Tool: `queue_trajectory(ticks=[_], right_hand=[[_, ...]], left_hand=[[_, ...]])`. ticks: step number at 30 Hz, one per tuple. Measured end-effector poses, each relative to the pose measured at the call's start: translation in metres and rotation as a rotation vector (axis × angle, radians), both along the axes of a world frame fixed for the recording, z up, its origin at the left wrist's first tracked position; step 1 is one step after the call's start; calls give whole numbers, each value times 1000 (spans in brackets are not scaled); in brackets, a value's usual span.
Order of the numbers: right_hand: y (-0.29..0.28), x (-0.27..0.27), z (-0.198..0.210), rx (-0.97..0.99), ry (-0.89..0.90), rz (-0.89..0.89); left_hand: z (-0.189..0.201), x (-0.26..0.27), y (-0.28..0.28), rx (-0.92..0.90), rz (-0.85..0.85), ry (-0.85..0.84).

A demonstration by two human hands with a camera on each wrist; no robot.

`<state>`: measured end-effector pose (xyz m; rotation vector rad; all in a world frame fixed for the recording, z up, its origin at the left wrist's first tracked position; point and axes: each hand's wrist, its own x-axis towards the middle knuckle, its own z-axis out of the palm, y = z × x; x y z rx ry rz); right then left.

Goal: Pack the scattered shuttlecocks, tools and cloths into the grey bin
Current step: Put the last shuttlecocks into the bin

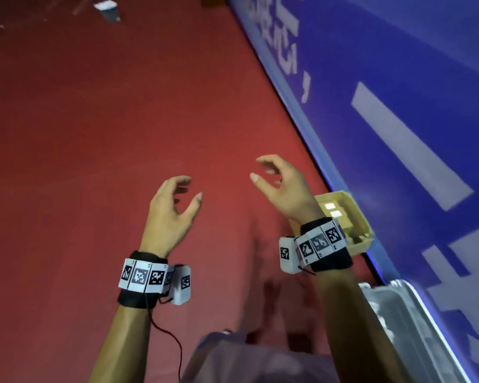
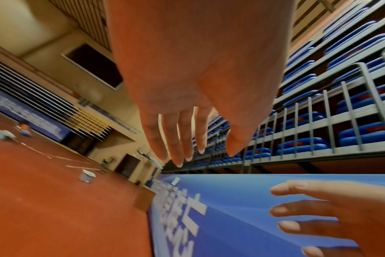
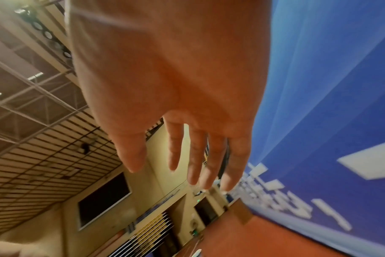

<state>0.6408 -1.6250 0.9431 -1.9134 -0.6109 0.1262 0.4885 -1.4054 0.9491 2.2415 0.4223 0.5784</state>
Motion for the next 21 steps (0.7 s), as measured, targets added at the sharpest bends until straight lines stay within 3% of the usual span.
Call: queue_trajectory(ticks=[8, 15, 21], right_hand=[[254, -69, -9, -34, 13, 382], [435, -145, -24, -48, 34, 740], [589, -191, -45, -41, 31, 1023]], left_hand=[[-7, -154, 192, 45, 420, 43], [-38, -274, 266, -37, 813, 92], [-45, -324, 333, -45, 1056, 145]])
